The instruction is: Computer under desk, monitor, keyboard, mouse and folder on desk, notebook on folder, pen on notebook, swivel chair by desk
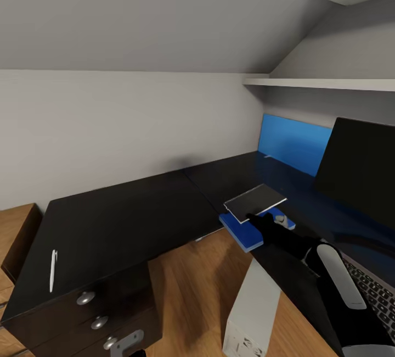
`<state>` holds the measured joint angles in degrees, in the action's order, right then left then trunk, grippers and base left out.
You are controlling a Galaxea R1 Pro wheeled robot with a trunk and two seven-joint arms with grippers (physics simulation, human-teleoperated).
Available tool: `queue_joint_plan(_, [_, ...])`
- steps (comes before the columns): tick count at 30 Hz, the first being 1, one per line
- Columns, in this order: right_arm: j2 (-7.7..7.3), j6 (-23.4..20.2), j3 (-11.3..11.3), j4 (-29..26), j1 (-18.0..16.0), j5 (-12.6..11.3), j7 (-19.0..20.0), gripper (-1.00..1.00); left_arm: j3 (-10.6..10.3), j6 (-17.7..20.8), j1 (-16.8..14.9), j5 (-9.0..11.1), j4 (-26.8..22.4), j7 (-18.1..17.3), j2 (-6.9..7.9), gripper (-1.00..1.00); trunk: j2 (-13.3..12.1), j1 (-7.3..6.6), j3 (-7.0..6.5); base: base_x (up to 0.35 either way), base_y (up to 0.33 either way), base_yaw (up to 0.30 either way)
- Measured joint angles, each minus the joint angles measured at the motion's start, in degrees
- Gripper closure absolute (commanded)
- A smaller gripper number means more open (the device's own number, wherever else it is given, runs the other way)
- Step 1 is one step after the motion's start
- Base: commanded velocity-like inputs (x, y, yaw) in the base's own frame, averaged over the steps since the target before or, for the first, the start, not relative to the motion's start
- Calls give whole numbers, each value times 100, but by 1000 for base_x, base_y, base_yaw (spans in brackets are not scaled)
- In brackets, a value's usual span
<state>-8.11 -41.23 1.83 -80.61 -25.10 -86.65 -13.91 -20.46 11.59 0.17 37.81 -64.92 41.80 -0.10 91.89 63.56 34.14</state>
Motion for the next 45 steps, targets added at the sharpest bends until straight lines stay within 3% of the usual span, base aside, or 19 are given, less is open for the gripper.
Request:
queue_joint_plan(8, [1, -1, 138, 470, 0, 29, 290, 100, -1, 0, -4, -8, 0, 0, 0, -100, 0, 1, 0, 14, 0, 0])
queue_joint_plan(13, [2, 7, 216, 611, -1, -17, 311, 100, -114, -7, -4, -7, -6, 0, 9, -100, 0, 1, 0, 1, 0, 0])
queue_joint_plan(45, [11, 8, 241, 676, -1, -26, 313, 100, -192, -11, -2, -5, -9, 0, 17, -100, 0, 1, 0, 0, 0, 0])
